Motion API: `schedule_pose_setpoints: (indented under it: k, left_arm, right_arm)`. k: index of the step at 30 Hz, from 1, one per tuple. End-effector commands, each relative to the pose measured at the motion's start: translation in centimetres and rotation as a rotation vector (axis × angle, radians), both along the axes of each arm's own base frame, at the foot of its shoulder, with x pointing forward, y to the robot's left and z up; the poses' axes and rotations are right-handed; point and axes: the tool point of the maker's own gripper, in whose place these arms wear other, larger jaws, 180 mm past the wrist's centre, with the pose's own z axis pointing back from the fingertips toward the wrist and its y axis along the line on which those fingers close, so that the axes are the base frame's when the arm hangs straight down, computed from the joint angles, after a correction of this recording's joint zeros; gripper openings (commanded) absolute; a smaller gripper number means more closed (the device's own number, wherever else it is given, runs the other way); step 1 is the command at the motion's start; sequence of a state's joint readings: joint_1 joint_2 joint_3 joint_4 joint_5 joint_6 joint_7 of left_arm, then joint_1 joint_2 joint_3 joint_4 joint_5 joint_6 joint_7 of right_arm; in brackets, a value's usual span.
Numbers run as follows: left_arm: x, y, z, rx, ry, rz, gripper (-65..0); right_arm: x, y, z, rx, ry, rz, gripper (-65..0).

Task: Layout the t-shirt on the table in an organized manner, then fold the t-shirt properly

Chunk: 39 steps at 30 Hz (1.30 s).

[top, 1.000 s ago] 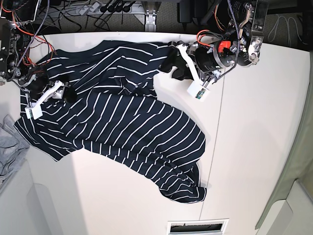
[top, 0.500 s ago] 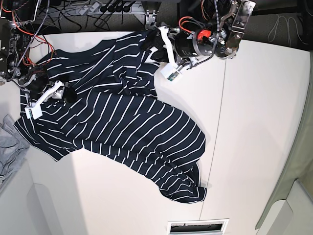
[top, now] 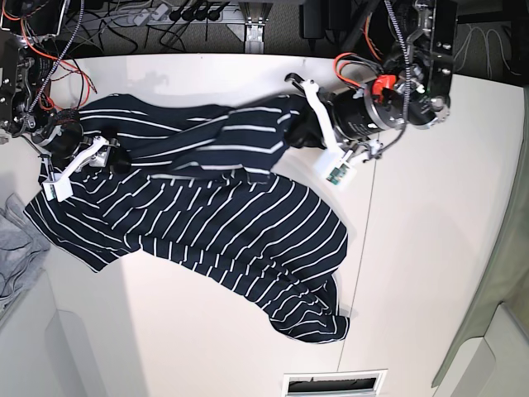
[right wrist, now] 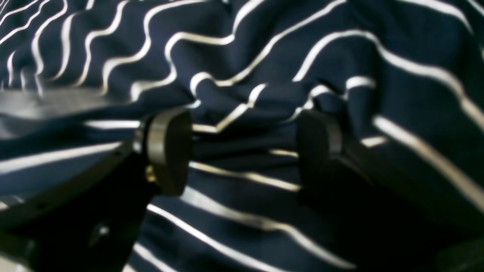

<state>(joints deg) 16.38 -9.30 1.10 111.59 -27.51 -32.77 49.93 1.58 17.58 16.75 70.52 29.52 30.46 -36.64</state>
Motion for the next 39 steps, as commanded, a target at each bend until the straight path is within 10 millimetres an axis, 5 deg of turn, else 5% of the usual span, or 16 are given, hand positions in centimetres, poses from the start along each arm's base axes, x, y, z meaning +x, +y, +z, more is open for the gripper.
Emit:
schedule_pose_setpoints:
  k: [1, 5, 10, 16, 24, 27, 34, 39]
  left_arm:
    - [0.7, 0.9, 2.0, 0.012, -0.070, 0.008, -65.0]
    - [0.9, 3.3, 5.9, 0.049, -0.171, 0.051, -65.0]
    - [-1.0, 1.6, 7.5, -0.055, -0.148, 0.002, -65.0]
    - [-2.8, 1.7, 5.1, -0.031, -0.065, 0.002, -64.1]
    - [-4.1, 4.9, -2.2, 0.092, 0.126, 0.064, -43.8]
    - [-4.5, 5.2, -3.5, 0.093, 0.159, 0.077, -38.3]
    - [-1.9, 4.4, 0.9, 0.033, -0.008, 0.085, -38.4]
    - [0.7, 4.3, 3.0, 0.025, -0.099, 0.087, -38.4]
  right_arm:
    - [0.7, -0.8, 0.7, -0.020, -0.021, -0.005, -21.8]
    - [0.7, -0.8, 0.7, -0.020, -0.022, -0.006, -21.8]
    - [0.7, -0.8, 0.7, -0.019, -0.021, -0.005, -21.8]
    - [0.6, -0.9, 0.6, -0.030, -0.017, -0.002, -21.8]
    - [0.6, -0.9, 0.6, -0.030, -0.018, -0.002, -21.8]
    - [0.8, -1.0, 0.7, -0.029, -0.027, -0.006, -21.8]
    - [1.5, -1.4, 2.3, -0.004, -0.056, -0.006, -21.8]
    - [2.3, -1.5, 6.1, -0.039, -0.107, 0.045, -21.8]
